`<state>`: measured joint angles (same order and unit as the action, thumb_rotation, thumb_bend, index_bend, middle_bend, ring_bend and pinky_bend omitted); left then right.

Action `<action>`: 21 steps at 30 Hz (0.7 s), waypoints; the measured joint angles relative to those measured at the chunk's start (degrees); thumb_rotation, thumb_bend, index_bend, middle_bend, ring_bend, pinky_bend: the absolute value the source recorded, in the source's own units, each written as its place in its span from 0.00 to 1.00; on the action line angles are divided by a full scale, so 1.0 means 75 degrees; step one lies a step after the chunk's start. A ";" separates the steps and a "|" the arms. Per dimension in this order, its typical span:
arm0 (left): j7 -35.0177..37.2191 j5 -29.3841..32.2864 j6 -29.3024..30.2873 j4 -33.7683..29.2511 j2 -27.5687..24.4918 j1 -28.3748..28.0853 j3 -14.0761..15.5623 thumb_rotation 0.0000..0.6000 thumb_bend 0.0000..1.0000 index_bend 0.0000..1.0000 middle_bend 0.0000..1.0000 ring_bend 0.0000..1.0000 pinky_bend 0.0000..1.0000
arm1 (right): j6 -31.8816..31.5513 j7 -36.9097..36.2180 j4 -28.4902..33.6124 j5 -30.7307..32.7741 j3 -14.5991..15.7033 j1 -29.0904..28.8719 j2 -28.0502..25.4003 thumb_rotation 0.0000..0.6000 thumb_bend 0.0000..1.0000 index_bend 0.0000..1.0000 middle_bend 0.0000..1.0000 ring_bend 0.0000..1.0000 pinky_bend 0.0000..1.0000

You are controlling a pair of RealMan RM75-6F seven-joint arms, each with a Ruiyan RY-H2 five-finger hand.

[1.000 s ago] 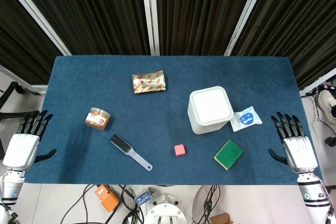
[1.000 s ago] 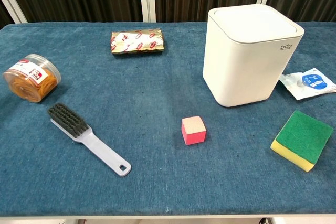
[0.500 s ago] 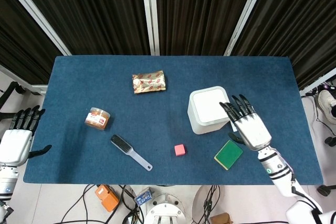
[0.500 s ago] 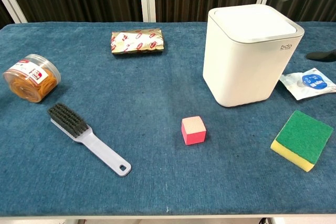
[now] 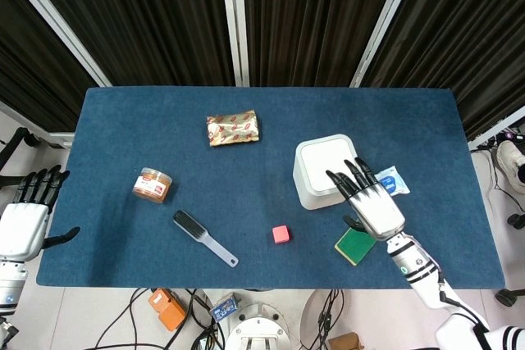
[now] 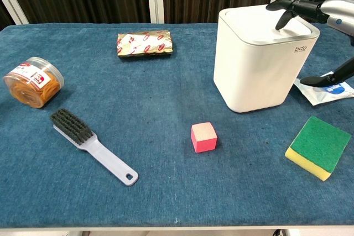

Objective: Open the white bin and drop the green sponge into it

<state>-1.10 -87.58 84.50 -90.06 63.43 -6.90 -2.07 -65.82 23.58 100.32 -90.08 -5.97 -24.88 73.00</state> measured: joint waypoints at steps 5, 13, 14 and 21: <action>0.0006 0.0013 -0.0012 -0.0006 -0.0007 -0.0010 -0.0006 1.00 0.07 0.00 0.00 0.00 0.00 | 0.0060 0.0071 -0.0057 0.0044 0.0170 -0.0007 0.0057 1.00 0.36 0.00 0.32 0.00 0.00; 0.0030 -0.0017 0.0024 -0.0007 -0.0012 0.0004 0.0009 1.00 0.07 0.00 0.00 0.00 0.00 | -0.0588 -0.0066 -0.0066 -0.0330 0.0150 0.0091 0.0033 1.00 0.36 0.00 0.23 0.00 0.00; 0.0036 -0.0023 0.0032 -0.0005 -0.0014 0.0007 0.0011 1.00 0.07 0.00 0.00 0.00 0.00 | -0.0750 -0.0088 -0.0081 -0.0414 0.0118 0.0110 0.0034 1.00 0.37 0.00 0.17 0.00 0.00; 0.0079 0.0017 0.0009 0.0003 -0.0023 -0.0002 -0.0006 1.00 0.07 0.00 0.00 0.00 0.00 | -0.2071 -0.0413 -0.0086 -0.1192 0.0011 0.0441 -0.0235 1.00 0.36 0.00 0.06 0.00 0.00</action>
<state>-0.51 -87.45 84.57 -90.04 63.26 -6.92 -2.12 -81.36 20.48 99.67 -99.02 -5.89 -21.57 71.24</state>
